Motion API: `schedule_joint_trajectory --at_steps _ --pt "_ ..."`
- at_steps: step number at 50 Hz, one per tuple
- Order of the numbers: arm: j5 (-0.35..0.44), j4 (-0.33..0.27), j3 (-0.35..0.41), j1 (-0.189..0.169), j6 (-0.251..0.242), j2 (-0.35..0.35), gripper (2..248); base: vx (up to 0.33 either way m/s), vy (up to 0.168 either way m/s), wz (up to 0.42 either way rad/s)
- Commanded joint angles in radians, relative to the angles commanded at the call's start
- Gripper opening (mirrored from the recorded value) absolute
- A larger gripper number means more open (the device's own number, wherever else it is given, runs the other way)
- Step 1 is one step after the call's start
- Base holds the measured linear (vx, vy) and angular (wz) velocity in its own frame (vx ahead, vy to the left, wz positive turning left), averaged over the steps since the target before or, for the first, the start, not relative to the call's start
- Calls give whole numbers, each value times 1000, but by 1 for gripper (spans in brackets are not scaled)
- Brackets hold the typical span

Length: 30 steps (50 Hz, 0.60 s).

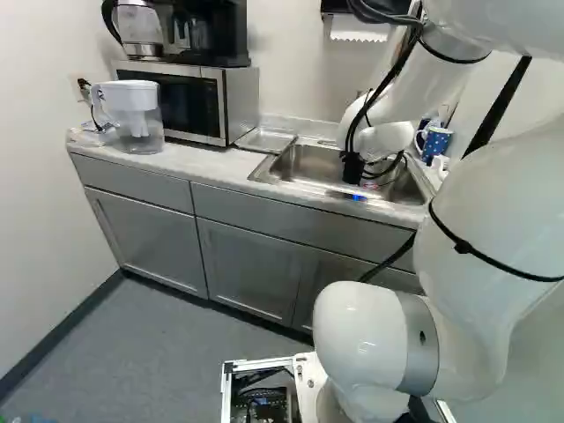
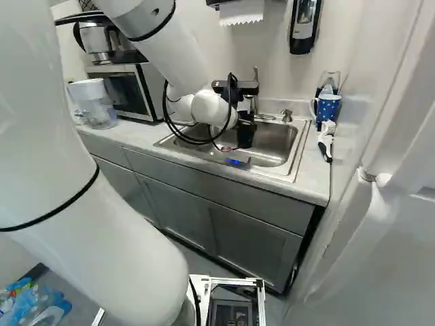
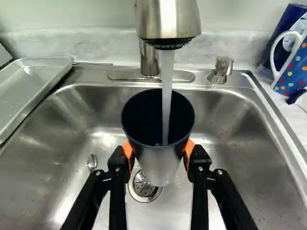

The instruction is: Rinse the cup and place it in the tray

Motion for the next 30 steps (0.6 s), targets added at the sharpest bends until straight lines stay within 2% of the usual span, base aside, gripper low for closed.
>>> schedule_joint_trajectory --at_steps 30 --pt "0 0 0 0 0 0 121 0 0 0"
